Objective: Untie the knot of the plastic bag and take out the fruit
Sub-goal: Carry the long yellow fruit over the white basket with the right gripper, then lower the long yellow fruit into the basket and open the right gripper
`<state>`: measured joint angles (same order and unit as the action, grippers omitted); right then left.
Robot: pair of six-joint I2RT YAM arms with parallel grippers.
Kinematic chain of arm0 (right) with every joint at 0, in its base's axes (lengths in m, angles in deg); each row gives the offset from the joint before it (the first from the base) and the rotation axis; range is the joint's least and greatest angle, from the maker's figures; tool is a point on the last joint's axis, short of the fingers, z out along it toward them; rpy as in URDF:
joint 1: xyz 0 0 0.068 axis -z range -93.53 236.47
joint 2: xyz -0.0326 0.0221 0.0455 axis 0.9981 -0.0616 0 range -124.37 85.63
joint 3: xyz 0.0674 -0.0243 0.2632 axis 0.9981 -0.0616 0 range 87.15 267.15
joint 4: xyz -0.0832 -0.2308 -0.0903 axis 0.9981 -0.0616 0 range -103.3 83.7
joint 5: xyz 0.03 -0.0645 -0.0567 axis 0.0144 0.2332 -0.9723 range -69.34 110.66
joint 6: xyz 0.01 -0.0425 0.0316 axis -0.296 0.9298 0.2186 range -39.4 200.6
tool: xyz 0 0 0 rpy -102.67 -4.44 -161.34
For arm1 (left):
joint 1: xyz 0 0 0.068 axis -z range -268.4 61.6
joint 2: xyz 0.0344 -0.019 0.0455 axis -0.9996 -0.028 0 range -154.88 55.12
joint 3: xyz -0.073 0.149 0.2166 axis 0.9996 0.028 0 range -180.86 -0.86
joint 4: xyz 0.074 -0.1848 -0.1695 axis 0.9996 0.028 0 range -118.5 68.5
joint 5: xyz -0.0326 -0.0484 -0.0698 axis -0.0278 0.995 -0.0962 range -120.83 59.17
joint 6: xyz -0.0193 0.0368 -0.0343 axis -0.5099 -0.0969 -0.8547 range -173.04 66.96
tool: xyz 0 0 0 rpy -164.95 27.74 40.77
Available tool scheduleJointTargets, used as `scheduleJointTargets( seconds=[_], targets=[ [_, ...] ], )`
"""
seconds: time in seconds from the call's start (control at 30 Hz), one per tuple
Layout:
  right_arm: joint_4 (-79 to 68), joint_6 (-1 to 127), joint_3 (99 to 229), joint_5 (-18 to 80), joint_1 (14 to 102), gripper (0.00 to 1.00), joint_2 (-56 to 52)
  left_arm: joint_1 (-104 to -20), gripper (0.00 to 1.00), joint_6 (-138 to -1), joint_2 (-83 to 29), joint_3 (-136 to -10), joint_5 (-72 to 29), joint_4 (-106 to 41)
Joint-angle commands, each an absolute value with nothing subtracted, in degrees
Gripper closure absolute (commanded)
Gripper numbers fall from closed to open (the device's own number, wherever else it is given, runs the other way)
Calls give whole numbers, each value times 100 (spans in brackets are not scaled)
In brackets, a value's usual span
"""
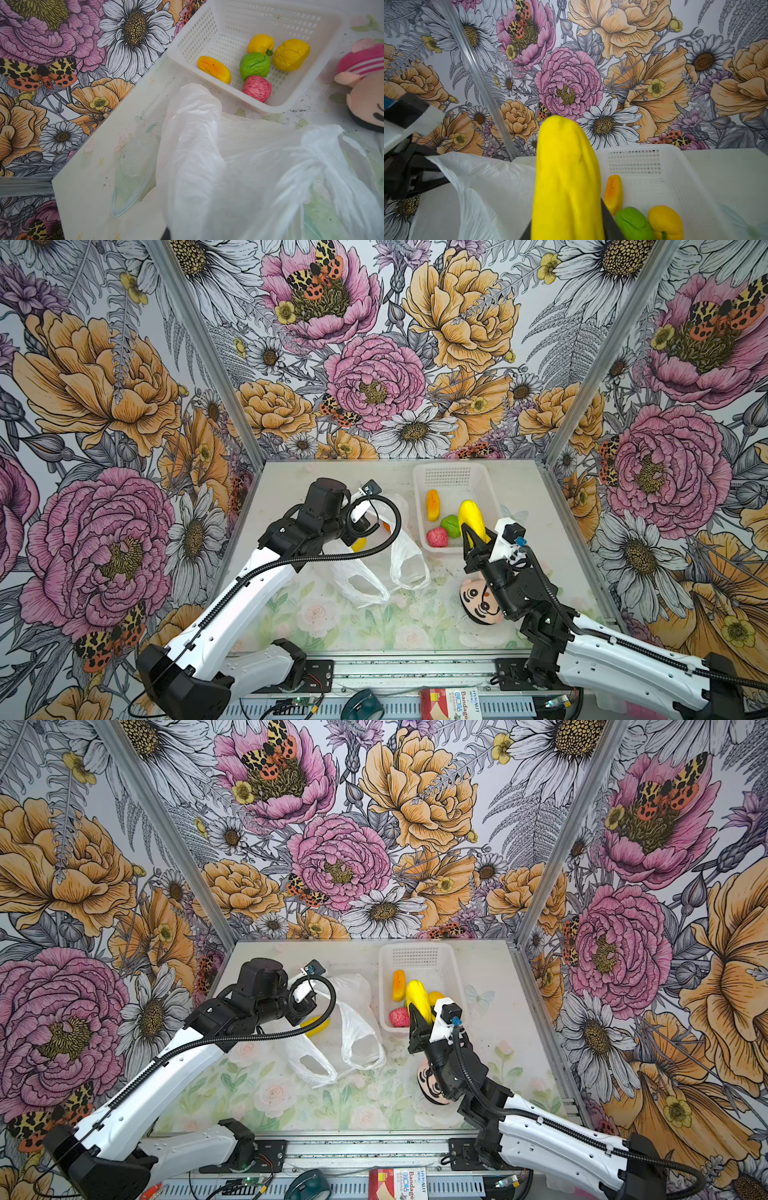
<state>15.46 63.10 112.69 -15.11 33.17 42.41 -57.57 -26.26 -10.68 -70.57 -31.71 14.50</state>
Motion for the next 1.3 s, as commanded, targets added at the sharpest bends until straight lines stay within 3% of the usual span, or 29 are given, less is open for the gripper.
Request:
scheduleJointTargets(
  seconds=[0.0,0.37,0.83,1.13,1.27],
  targets=[
    [1087,5668,11393,-1315,3786,66,3944,-5809,100,-2712,-1072,-7023,-3258,1340],
    [949,4380,11866,653,5976,71,1796,-5817,100,-2713,-1061,-7021,-3258,1341],
    [904,4455,12881,1271,6552,73,-590,-5823,100,-2714,-1058,-7020,-3258,1337],
    [889,4378,13059,1494,6744,63,-999,-5835,100,-2711,-1054,-7021,-3258,1340],
    [882,4386,13050,1502,6747,45,-986,-5828,100,-2714,-1056,-7021,-3250,1342]
  ],
)
